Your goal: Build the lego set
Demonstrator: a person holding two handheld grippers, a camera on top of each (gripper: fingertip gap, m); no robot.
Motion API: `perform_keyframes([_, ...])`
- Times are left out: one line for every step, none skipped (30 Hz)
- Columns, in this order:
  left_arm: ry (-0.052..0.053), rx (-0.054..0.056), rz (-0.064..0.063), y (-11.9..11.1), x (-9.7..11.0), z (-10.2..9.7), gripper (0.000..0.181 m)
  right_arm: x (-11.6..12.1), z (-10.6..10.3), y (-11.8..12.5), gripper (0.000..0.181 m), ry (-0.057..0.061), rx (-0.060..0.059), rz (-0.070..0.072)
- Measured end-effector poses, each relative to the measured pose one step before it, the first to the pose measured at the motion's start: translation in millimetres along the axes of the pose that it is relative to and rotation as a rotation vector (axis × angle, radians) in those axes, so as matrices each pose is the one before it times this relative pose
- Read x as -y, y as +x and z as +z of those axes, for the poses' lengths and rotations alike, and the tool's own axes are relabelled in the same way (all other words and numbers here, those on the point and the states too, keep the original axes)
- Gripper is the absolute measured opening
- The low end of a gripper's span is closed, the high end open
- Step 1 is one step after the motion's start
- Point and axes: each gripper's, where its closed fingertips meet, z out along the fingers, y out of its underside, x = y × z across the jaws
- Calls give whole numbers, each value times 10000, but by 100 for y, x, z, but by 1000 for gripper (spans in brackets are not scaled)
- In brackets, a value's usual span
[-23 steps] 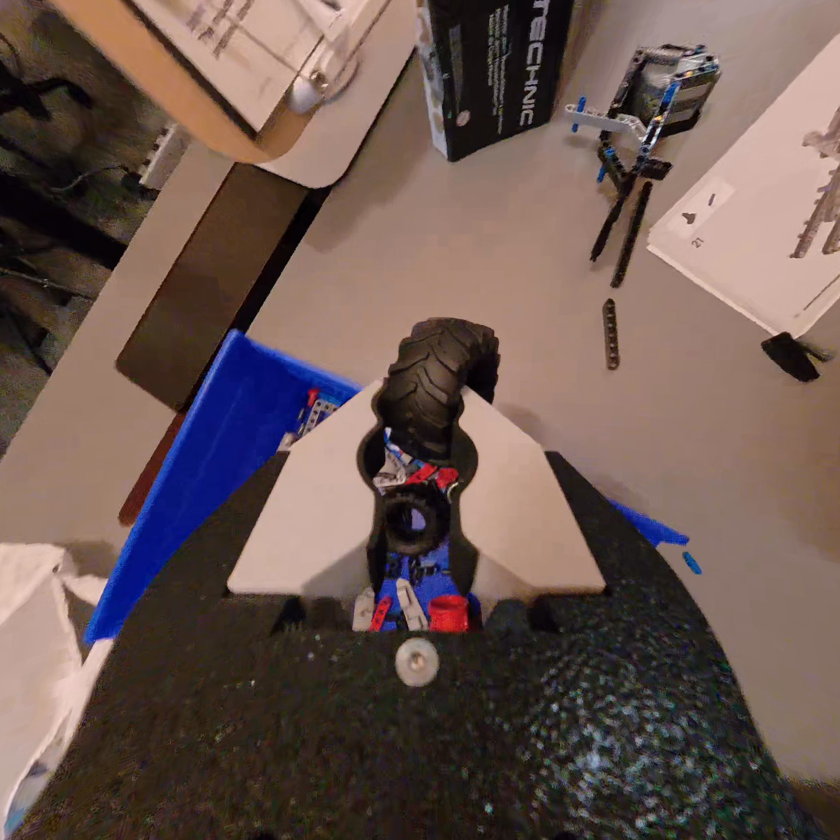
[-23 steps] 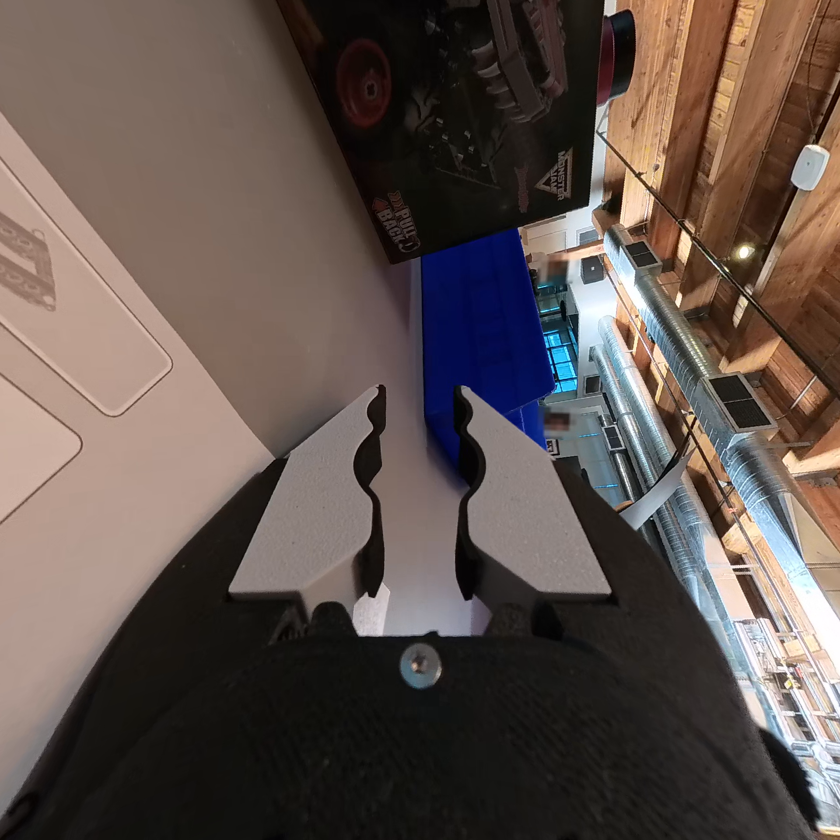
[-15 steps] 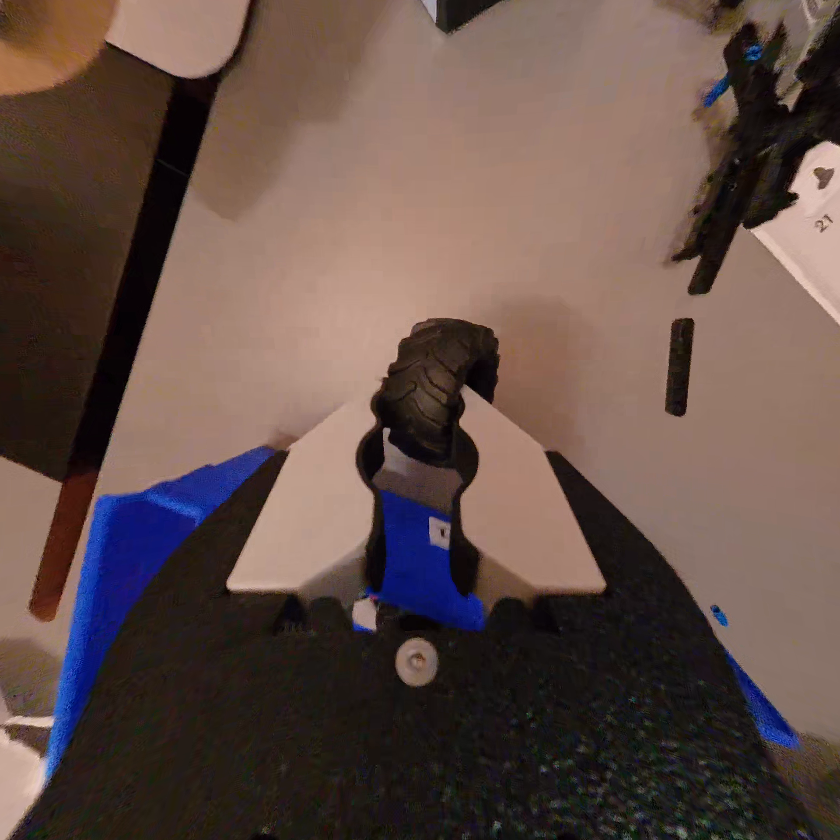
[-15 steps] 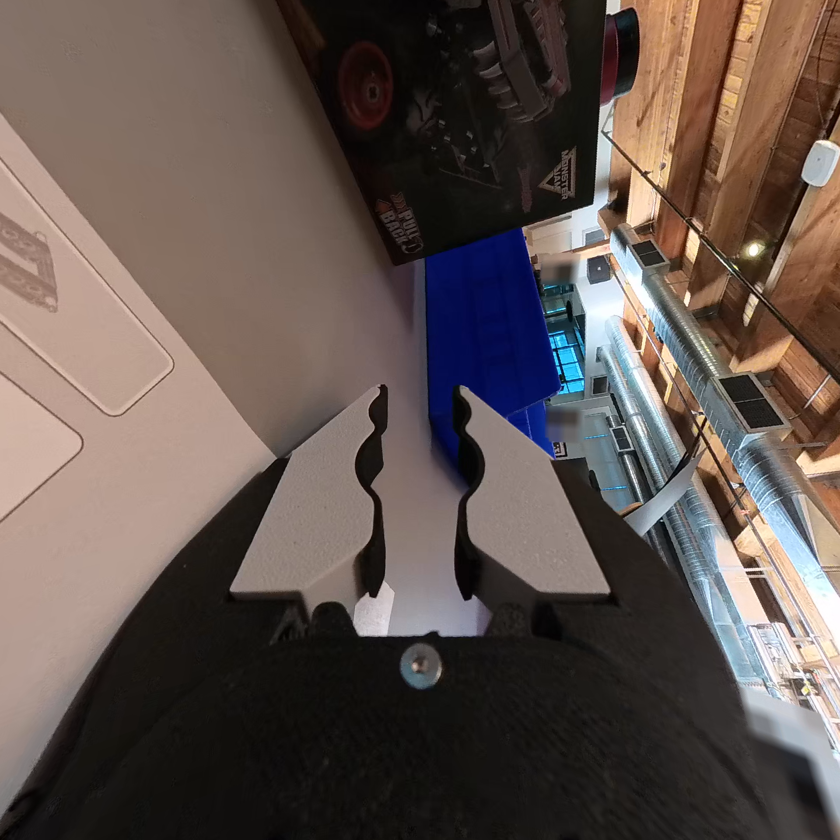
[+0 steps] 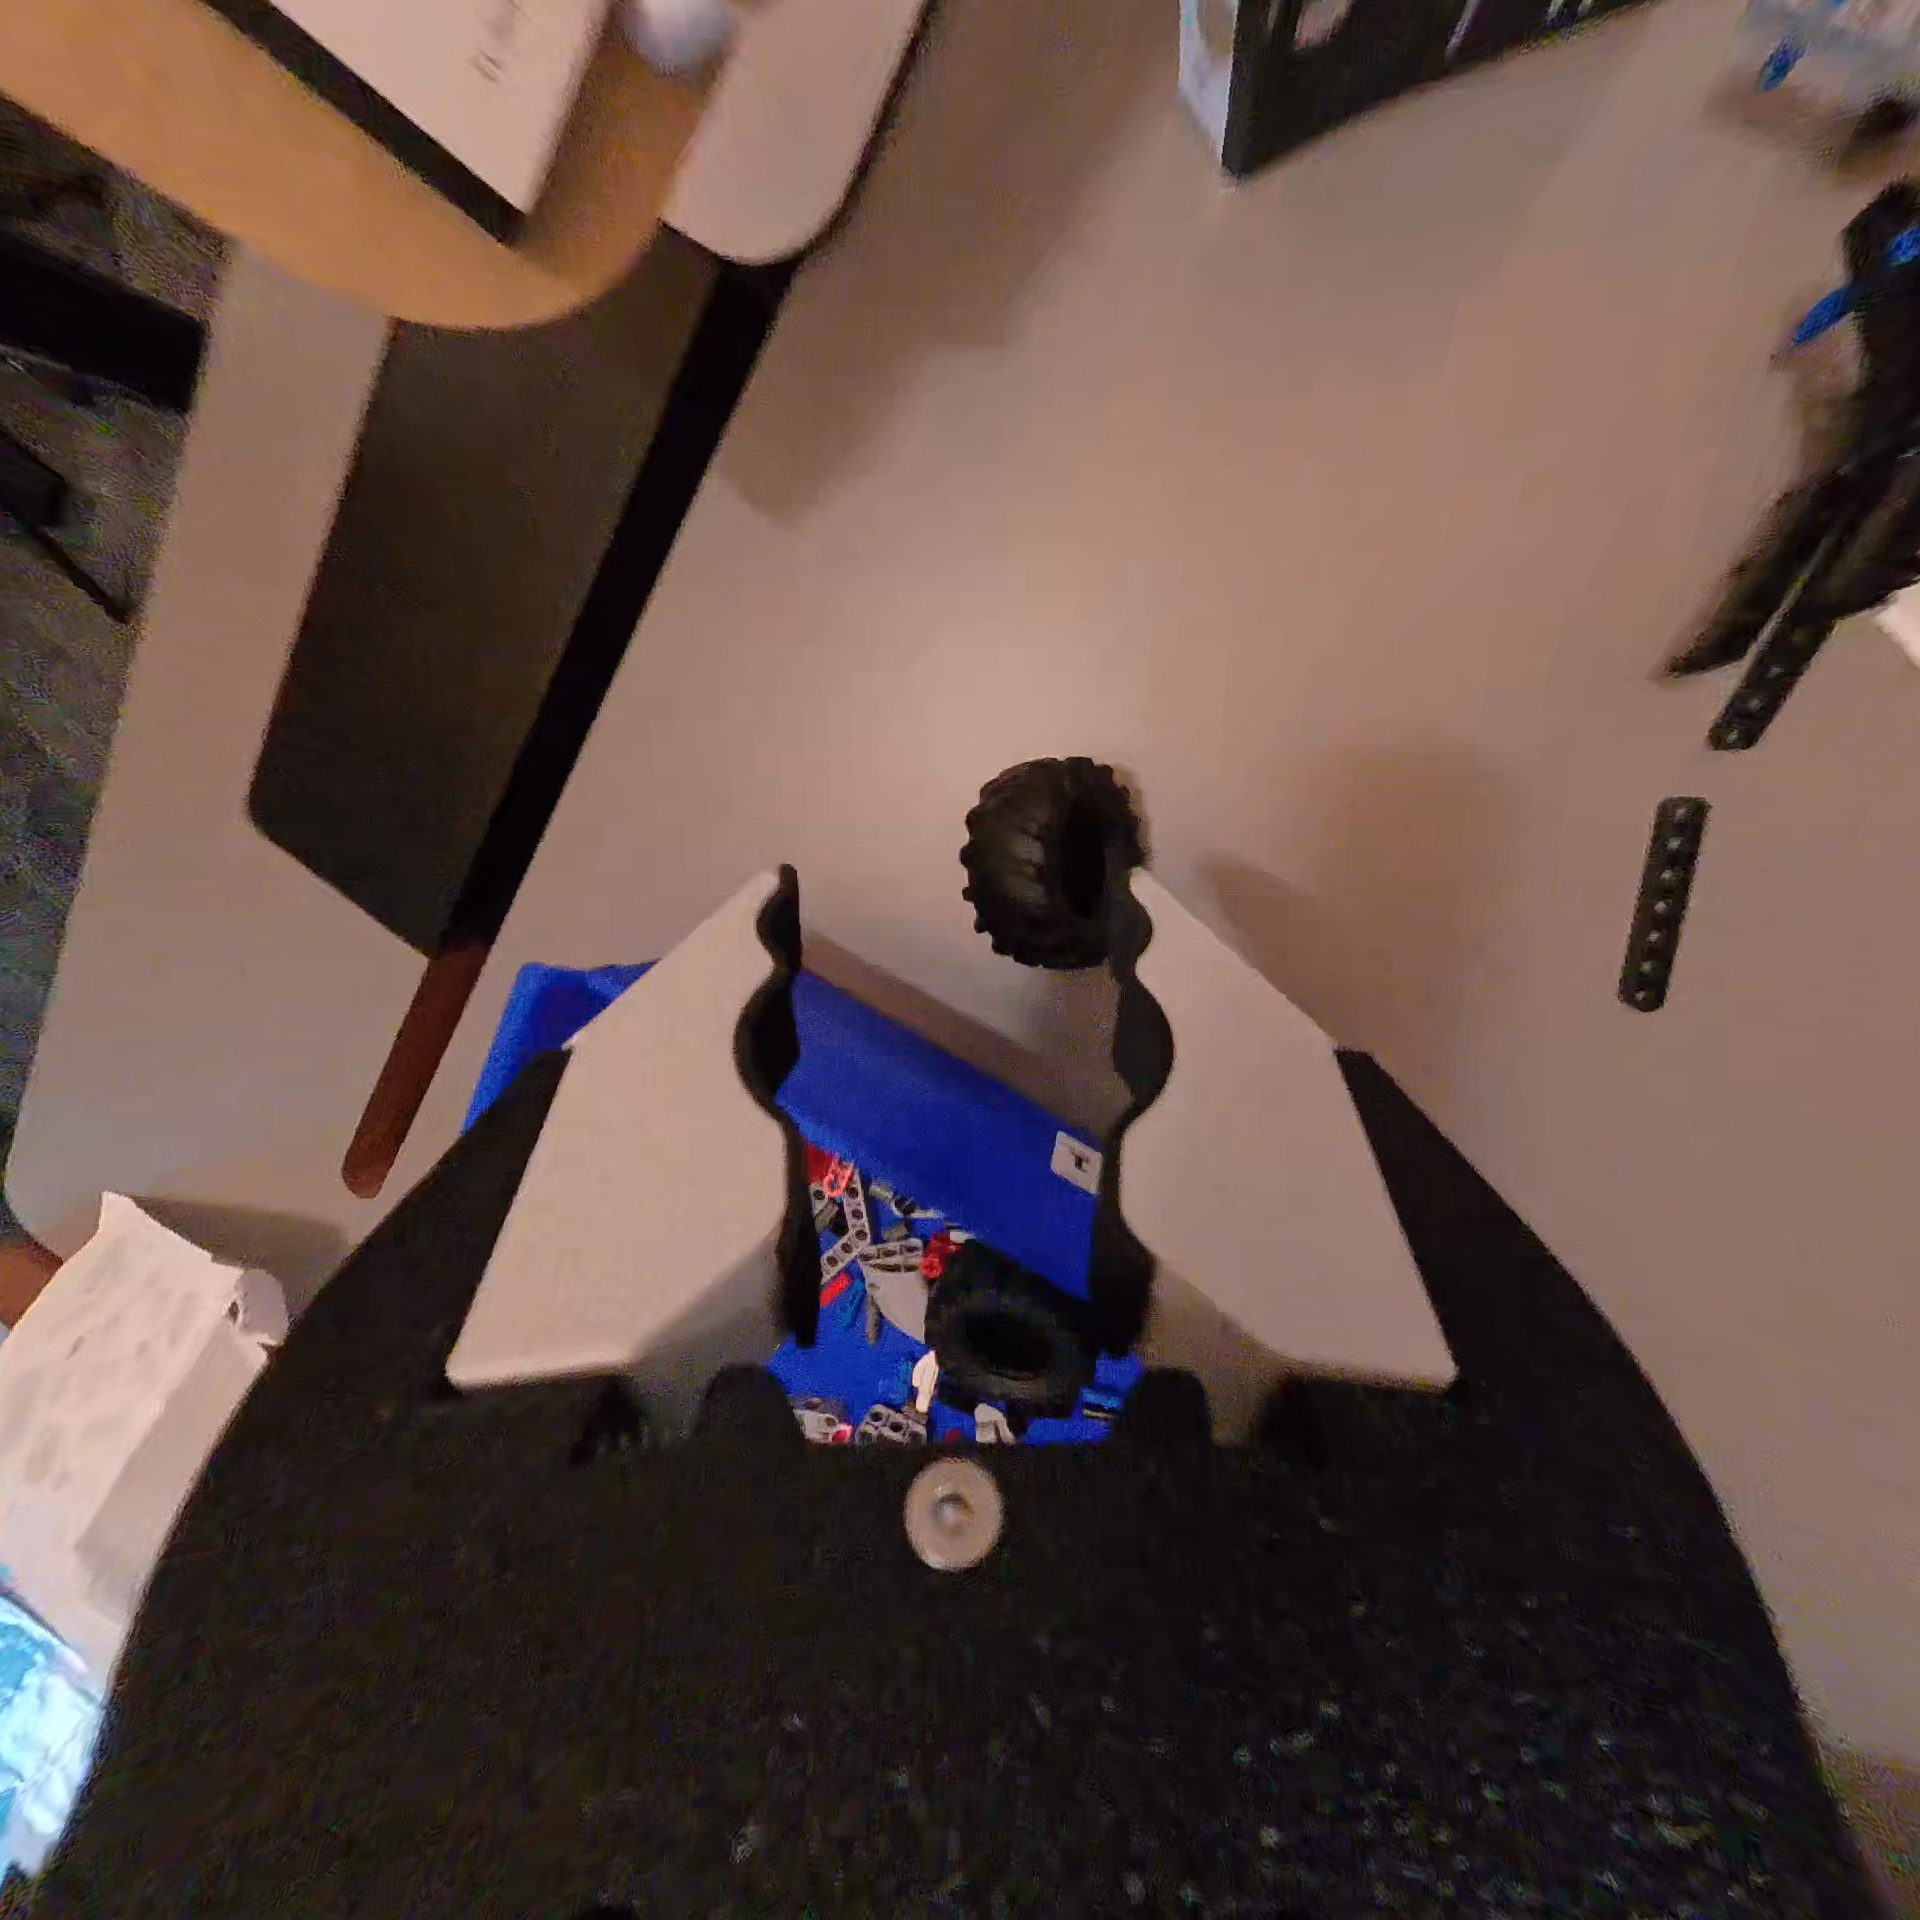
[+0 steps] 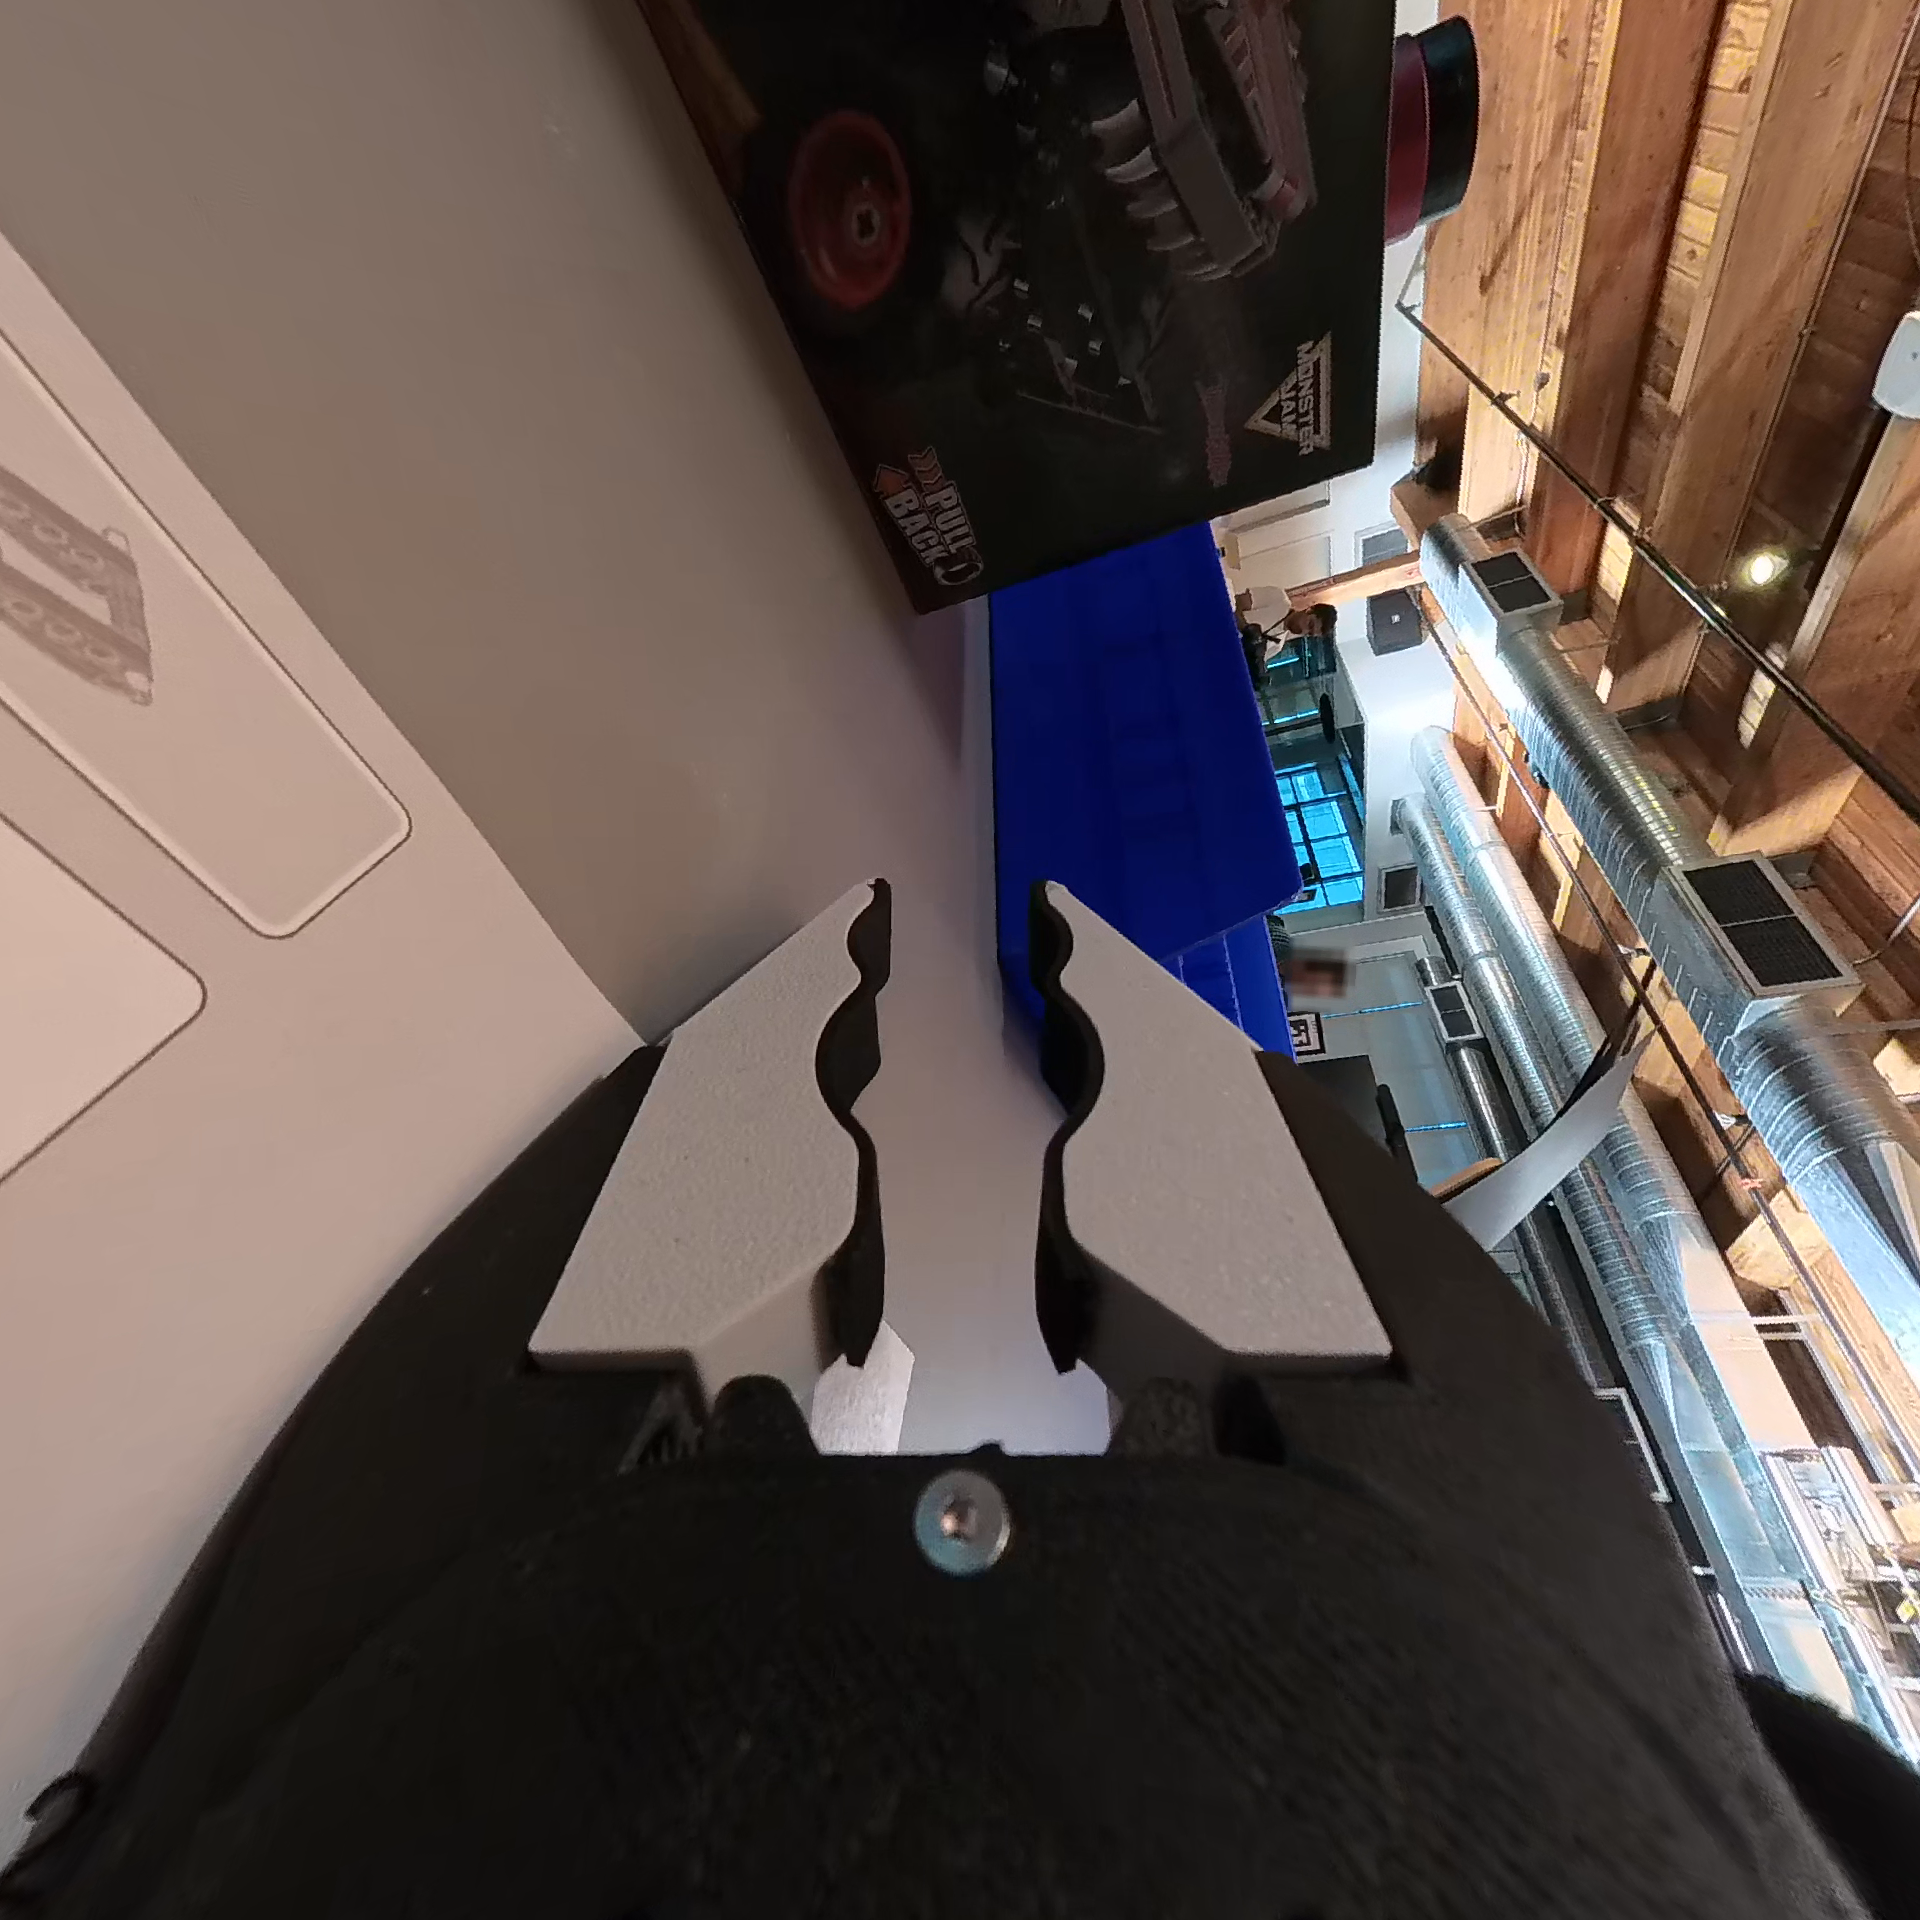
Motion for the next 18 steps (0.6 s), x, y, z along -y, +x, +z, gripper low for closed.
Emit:
perform_keyframes([754, 187, -213, -337, 193, -1967, 58, -10, -2, -13, 24, -3, 11, 16])
perform_keyframes([568, 284, -242, -522, -275, -1909, 56, 8, 4, -4, 24, 6, 4, -3])
perform_keyframes([355, 415, -236, -845, -709, -1712, 55, -7, -1, 4, 24, 0, 4, 3])
perform_keyframes([143, 378, -53, -899, -1154, -1277, 54, -4, 7, -4, 24, -4, 2, 4])
perform_keyframes([-132, 259, 65, -778, -1722, -703, 53, 5, 2, 2, 24, 4, 1, -5])
perform_keyframes([-521, -34, 60, -309, -2303, -71, 51, 10, 14, -22, 24, 6, 13, 7])
perform_keyframes([-864, -448, 90, 467, -2686, 470, 50, 6, 5, -9, 24, -1, 13, 15])
perform_keyframes([-665, -455, -17, 655, -2149, 868, 54, -5, -3, 4, 24, -4, -4, 2])
perform_keyframes([-299, -347, -53, 615, -1341, 1029, 55, -5, -11, 5, 24, -4, -11, -19])
perform_keyframes([-192, -303, -69, 622, -941, 1055, 57, 15, -1, 10, 24, 0, -9, -20])
perform_keyframes([-264, -328, -108, 688, -871, 968, 65, 11, 0, -13, 24, 1, 5, 2])
perform_keyframes([-288, -281, -88, 676, -738, 906, 71, -6, 3, -10, 24, -7, 9, 11])
perform_keyframes([-190, -58, -38, 245, -479, 759, 72, -14, -4, 10, 24, -8, -11, -7])
perform_keyframes([-148, 127, -87, -135, -356, 595, 69, 12, -2, 14, 24, -2, -13, -18])
perform_keyframes([-136, 93, -174, -156, -214, 503, 64, -7, -9, -9, 24, -2, 0, -2])
perform_keyframes([-26, -161, -152, 177, 16, 389, 55, -2, -4, 8, 24, -4, -2, 6])
perform_keyframes([11, -108, -142, 17, 93, 211, 54, 9, 2, -2, 23, 2, -3, -9])
perform_keyframes([-81, -7, -230, -179, -46, -113, 53, 2, 1, -4, 23, 1, 3, 0])
